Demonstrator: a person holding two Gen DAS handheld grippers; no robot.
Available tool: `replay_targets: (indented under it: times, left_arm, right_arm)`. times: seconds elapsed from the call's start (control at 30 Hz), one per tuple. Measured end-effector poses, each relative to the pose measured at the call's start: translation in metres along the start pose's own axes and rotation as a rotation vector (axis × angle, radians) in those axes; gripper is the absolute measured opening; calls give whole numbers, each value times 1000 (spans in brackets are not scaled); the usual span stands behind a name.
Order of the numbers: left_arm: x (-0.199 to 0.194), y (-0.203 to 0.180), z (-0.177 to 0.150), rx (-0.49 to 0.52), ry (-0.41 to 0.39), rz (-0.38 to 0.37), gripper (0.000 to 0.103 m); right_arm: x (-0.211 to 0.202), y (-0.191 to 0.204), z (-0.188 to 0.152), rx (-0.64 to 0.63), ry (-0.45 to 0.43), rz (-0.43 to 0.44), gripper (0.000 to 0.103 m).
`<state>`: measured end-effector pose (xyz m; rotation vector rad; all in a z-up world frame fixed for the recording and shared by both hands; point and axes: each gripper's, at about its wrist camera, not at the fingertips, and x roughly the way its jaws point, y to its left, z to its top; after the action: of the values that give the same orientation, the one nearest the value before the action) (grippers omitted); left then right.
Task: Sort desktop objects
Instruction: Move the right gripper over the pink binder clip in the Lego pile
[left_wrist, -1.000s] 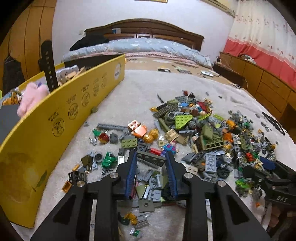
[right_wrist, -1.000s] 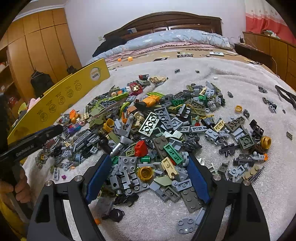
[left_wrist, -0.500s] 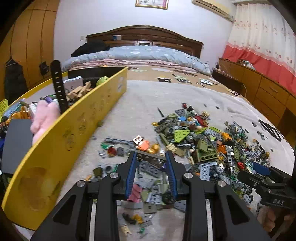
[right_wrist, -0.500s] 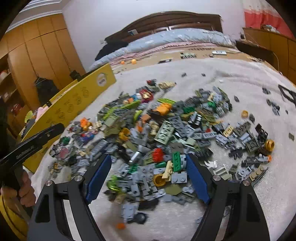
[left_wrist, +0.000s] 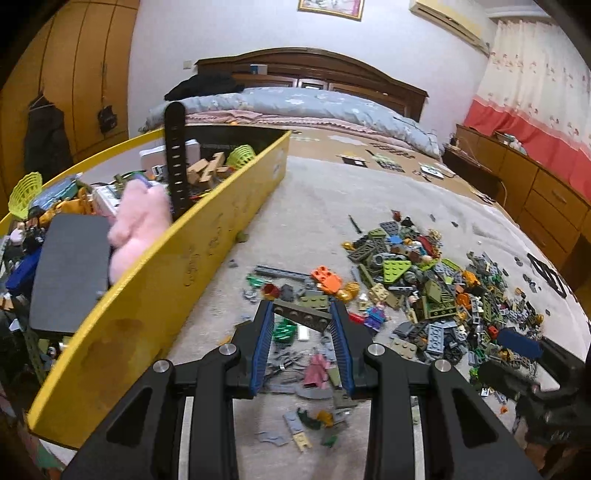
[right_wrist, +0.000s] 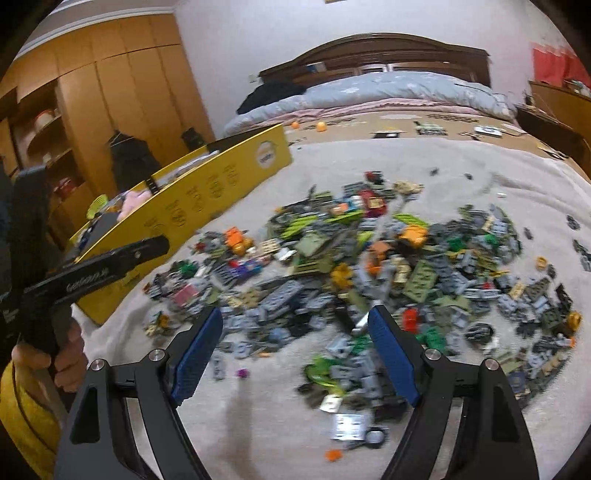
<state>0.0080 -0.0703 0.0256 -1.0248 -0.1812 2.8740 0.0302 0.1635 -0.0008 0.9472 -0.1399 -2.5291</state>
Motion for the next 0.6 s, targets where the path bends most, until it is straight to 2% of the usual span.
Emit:
replay_targets:
  times: [0.37, 0.4, 0.47, 0.53, 0.6]
  left_arm:
    - [-4, 20, 4, -46, 5, 11, 31]
    - [-4, 21, 4, -46, 3, 11, 31]
    - [-5, 22, 5, -49, 1, 10, 31]
    - [-6, 23, 5, -53, -3, 10, 31]
    - [-7, 25, 6, -56, -6, 9, 31]
  right_arm:
    - [25, 67, -6, -178, 59, 189, 83]
    - [28, 72, -6, -181, 68, 211, 81]
    - [35, 77, -6, -170, 91, 254, 71]
    - [44, 82, -7, -142, 123, 298, 57]
    - [52, 87, -7, -119, 144, 326, 50]
